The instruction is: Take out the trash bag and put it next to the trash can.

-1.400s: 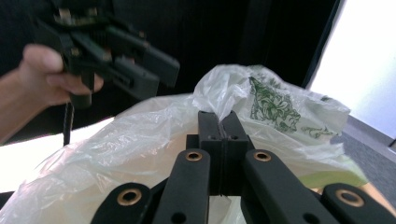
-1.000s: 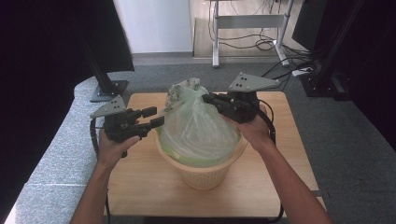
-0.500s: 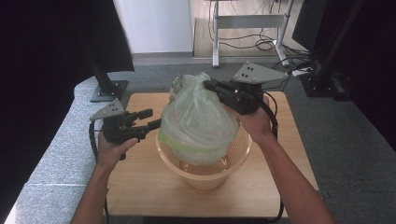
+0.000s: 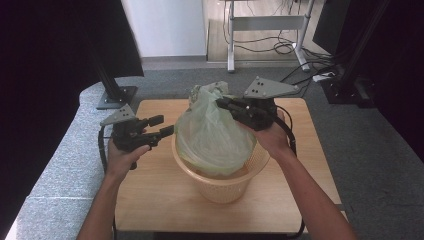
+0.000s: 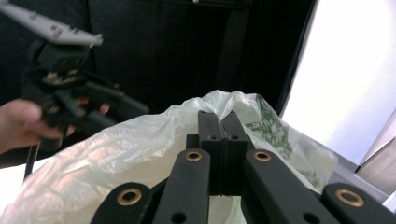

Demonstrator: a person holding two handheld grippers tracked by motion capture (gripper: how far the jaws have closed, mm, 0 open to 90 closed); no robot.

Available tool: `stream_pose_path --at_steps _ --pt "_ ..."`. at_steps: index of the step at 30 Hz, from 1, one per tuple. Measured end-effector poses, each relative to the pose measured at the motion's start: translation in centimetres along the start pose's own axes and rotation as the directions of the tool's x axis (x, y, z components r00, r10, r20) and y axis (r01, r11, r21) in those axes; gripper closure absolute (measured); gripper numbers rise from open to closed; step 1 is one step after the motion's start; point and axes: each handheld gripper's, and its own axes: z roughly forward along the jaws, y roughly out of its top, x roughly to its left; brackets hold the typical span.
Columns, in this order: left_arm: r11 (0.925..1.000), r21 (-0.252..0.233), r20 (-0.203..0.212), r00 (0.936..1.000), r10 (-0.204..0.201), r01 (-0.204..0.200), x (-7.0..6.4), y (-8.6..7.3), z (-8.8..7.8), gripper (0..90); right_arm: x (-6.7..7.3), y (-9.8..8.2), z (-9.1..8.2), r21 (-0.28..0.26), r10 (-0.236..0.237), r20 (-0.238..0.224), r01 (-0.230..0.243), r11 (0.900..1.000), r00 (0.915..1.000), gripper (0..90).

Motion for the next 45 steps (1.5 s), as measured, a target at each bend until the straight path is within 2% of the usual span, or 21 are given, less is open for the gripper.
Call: stream_pose_path --at_steps 3,6,10,12,15,17,19,22,23,24,27,28,29,32,34,36,38,40,43,44,45 --pt "0.9999 0.017 0.035 0.9994 0.001 -0.002 0.2 0.6 1.0 37.6 0.0 -0.7 -0.1 0.017 0.000 -0.013 0.000 1.000 0.9999 89.3" --pt "0.9984 0.041 0.022 0.9990 0.038 -0.039 -0.1 1.2 2.3 33.5 0.2 -1.2 -0.1 0.034 -0.003 -0.029 0.004 0.999 0.9996 89.3" --pt "0.9981 0.044 0.052 0.9978 0.041 -0.043 -0.4 2.0 3.2 31.2 0.2 -1.7 -0.6 0.042 -0.005 -0.034 0.006 0.999 0.9994 89.3" --pt "0.9974 0.046 0.082 0.9953 0.052 -0.056 -0.7 2.1 3.4 30.4 0.1 -1.9 -0.8 0.044 -0.005 -0.034 0.006 0.999 0.9994 89.3" --pt "0.9931 0.067 0.109 0.9901 0.088 -0.096 -1.3 1.8 3.6 29.8 -0.1 -2.1 -1.1 0.041 0.001 -0.032 0.000 0.999 0.9995 89.3" --pt "0.9916 0.072 0.113 0.9887 0.099 -0.108 -1.4 1.7 3.7 29.3 -0.1 -2.2 -1.2 0.040 0.004 -0.030 -0.003 0.999 0.9995 89.3" --pt "0.9856 0.085 0.117 0.9837 0.136 -0.146 -1.8 1.5 3.7 29.3 -0.1 -2.3 -1.4 0.036 0.011 -0.032 -0.010 0.999 0.9994 89.3" --pt "0.9834 0.090 0.099 0.9838 0.149 -0.158 -1.9 1.4 3.8 32.5 0.1 -2.3 -1.3 0.037 0.009 -0.034 -0.008 0.999 0.9994 89.3" --pt "0.9822 0.093 0.084 0.9844 0.155 -0.163 -2.0 1.4 4.0 41.8 0.2 -2.3 -1.3 0.037 0.008 -0.037 -0.006 0.999 0.9993 89.3" --pt "0.9812 0.097 0.069 0.9846 0.160 -0.167 -2.1 1.3 4.2 41.8 0.3 -2.3 -1.2 0.037 0.007 -0.037 -0.006 0.999 0.9993 89.3" --pt "0.9773 0.118 0.028 0.9844 0.173 -0.176 -2.3 1.2 4.6 61.6 0.4 -2.3 -0.9 0.039 0.004 -0.044 -0.002 0.999 0.9990 89.3" --pt "0.9764 0.127 0.026 0.9846 0.173 -0.175 -2.3 1.2 4.8 67.8 0.5 -2.3 -0.9 0.040 0.004 -0.046 -0.002 0.999 0.9989 89.3" --pt "0.9755 0.140 0.036 0.9855 0.166 -0.169 -2.3 1.2 4.9 78.7 0.5 -2.4 -0.7 0.044 0.002 -0.048 0.000 0.999 0.9988 89.3" --pt "0.9742 0.153 0.046 0.9860 0.161 -0.166 -2.2 1.2 5.0 90.0 0.5 -2.4 -0.6 0.046 0.000 -0.047 0.002 0.999 0.9989 89.3" --pt "0.9732 0.155 0.043 0.9854 0.165 -0.170 -2.3 1.3 5.0 90.0 0.5 -2.4 -0.6 0.046 -0.001 -0.043 0.003 0.999 0.9991 89.3" --pt "0.9757 0.137 0.013 0.9851 0.171 -0.172 -2.5 1.5 4.9 90.0 0.5 -2.3 -0.6 0.038 -0.008 -0.034 0.009 0.999 0.9994 89.3" --pt "0.9804 0.110 0.005 0.9865 0.164 -0.163 -2.5 1.8 4.7 90.0 0.5 -2.3 -0.6 0.036 -0.009 -0.031 0.010 0.999 0.9995 89.3" --pt "0.9809 0.100 -0.002 0.9859 0.168 -0.167 -2.4 2.1 4.6 90.0 0.5 -2.0 -0.5 0.034 -0.012 -0.029 0.013 0.999 0.9995 89.3" --pt "0.9791 0.091 0.020 0.9834 0.181 -0.182 -2.2 2.6 4.6 90.0 0.5 -1.7 -0.2 0.028 -0.021 -0.042 0.022 0.999 0.9989 89.3" --pt "0.9783 0.066 0.025 0.9805 0.195 -0.196 -1.9 2.8 4.6 81.6 0.4 -1.7 0.1 0.030 -0.022 -0.049 0.024 0.999 0.9986 89.3" --pt "0.9773 0.051 0.012 0.9786 0.205 -0.206 -1.8 3.0 4.6 74.1 0.4 -1.7 0.1 0.031 -0.021 -0.052 0.022 0.999 0.9984 89.3"
